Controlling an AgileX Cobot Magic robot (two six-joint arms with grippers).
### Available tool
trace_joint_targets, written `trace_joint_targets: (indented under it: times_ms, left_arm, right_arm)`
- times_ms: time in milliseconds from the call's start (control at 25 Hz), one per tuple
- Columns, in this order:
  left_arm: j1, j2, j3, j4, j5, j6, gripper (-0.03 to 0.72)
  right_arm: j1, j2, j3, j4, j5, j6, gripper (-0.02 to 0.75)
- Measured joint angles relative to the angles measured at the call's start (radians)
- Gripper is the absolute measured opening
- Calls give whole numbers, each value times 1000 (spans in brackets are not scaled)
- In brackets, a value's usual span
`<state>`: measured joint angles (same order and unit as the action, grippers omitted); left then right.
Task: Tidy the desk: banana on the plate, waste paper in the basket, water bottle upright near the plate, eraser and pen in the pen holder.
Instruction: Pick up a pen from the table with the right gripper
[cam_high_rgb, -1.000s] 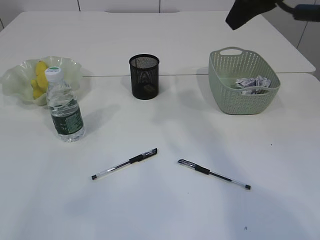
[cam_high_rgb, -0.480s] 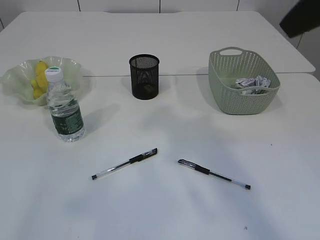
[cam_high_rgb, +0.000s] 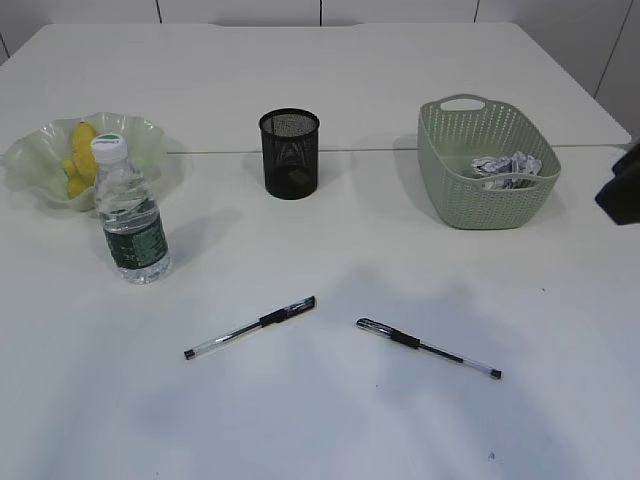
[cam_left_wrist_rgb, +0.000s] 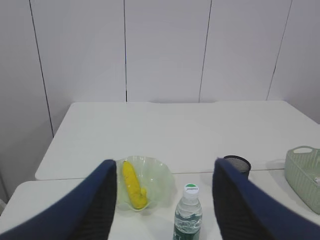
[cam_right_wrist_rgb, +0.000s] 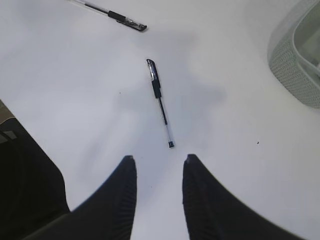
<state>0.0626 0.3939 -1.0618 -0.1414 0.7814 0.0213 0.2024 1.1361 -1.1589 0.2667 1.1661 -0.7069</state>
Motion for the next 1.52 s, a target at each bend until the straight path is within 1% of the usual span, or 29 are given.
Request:
trace_joint_targets:
  times_ms: [120, 320, 400, 720, 1040, 1120, 1320, 1520]
  left_arm:
    - [0, 0, 0, -9, 2, 0, 417]
    - [0, 0, 0, -49, 14, 0, 415]
    - [0, 0, 0, -60, 29, 0, 414]
    - [0, 0, 0, -80, 57, 0, 412]
    - [0, 0, 0, -82, 86, 0, 412]
    - [0, 0, 0, -82, 104, 0, 412]
    - [0, 0, 0, -82, 120, 0, 412]
    - [0, 0, 0, -82, 166, 4, 412]
  right_arm:
    - [26, -6, 81, -30, -80, -2, 241]
    - [133, -6, 191, -69, -165, -4, 241]
    - [151, -4, 216, -70, -195, 8, 241]
    - [155, 122, 232, -73, -280, 67, 241]
    - [155, 335, 232, -10, -361, 68, 241]
    - [155, 384, 232, 6, -378, 47, 241]
    - [155, 495, 226, 70, -416, -129, 241]
    - [155, 553, 172, 94, -424, -170, 241]
